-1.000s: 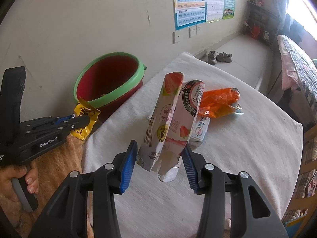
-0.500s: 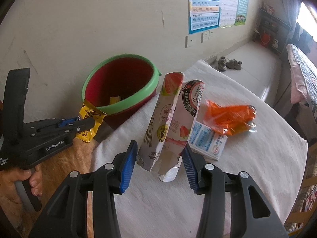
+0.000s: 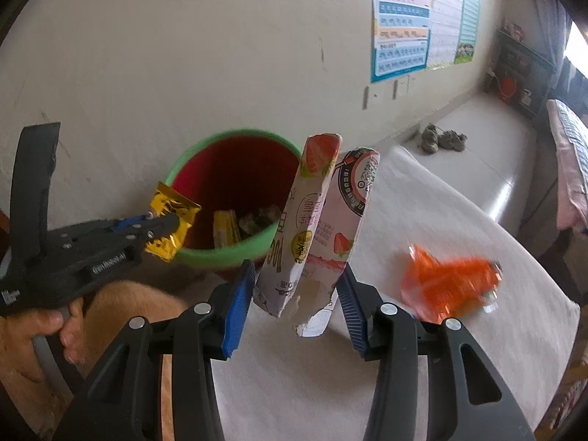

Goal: Collect trash
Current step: 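Lift and carry the gold wrapper and strawberry pouches over the red bin, then open both grippers to drop the wrapper and pouches into the bin, then move both grippers back over the table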

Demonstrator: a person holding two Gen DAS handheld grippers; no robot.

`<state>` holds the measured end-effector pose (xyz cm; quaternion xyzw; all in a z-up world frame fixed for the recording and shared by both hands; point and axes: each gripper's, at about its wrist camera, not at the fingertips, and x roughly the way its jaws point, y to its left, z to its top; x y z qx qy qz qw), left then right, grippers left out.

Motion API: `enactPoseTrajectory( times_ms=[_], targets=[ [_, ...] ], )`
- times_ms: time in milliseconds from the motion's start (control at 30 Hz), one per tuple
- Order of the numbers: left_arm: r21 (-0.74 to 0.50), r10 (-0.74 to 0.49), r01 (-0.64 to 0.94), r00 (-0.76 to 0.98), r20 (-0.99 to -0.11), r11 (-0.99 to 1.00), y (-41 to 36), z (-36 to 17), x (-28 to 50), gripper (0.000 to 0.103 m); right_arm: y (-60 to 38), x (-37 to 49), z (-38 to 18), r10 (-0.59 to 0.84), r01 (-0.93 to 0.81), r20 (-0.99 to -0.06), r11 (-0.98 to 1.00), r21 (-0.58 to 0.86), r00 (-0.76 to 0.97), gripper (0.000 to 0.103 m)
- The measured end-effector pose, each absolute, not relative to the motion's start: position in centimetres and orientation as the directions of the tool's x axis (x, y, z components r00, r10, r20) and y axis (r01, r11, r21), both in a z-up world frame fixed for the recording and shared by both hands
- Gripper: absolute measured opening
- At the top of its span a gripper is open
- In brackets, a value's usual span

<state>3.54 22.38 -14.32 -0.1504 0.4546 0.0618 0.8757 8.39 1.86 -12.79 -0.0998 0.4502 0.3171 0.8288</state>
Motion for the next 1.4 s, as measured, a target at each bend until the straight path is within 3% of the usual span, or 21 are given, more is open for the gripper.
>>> enactPoseTrajectory(
  times_ms=[367,467,500,533,567,600,1200,1400],
  targets=[
    [-0.211,0.011,-0.321,0.572,-0.82,0.923,25.7,-14.9,5.9,0.017,8.9,11.2,-13.4,0.439,-0.684,-0.814,0.726,0.072,0.38,0.046],
    [-0.222,0.014,-0.339,0.574,-0.818,0.914,26.3,-15.1,6.1,0.018,10.0,11.6,-13.5,0.429,-0.689,-0.811,0.723,0.045,0.398,0.049],
    [-0.228,0.011,-0.343,0.574,-0.818,0.911,26.5,-15.2,6.1,0.02,10.2,11.6,-13.6,0.426,-0.688,-0.809,0.725,0.038,0.405,0.056],
    [-0.232,0.01,-0.347,0.574,-0.819,0.909,26.6,-15.3,6.2,0.029,10.3,11.6,-13.5,0.424,-0.683,-0.804,0.729,0.03,0.417,0.062],
    [-0.234,0.014,-0.354,0.576,-0.818,0.906,26.7,-15.4,6.1,0.044,10.4,11.7,-13.3,0.425,-0.679,-0.799,0.734,0.028,0.426,0.062],
    [-0.233,0.02,-0.359,0.579,-0.815,0.904,26.8,-15.5,5.9,0.049,10.3,11.8,-13.3,0.427,-0.675,-0.796,0.737,0.031,0.429,0.063],
    [-0.205,-0.018,-0.268,0.565,-0.825,0.942,21.9,-14.8,3.9,0.055,-1.9,7.6,-11.0,0.433,-0.525,-0.775,0.837,0.156,0.461,0.071],
    [-0.211,-0.071,-0.194,0.551,-0.832,0.958,18.0,-14.5,2.8,0.055,-9.5,4.2,-11.7,0.351,-0.445,-0.809,0.887,0.125,0.472,0.072]
  ],
)
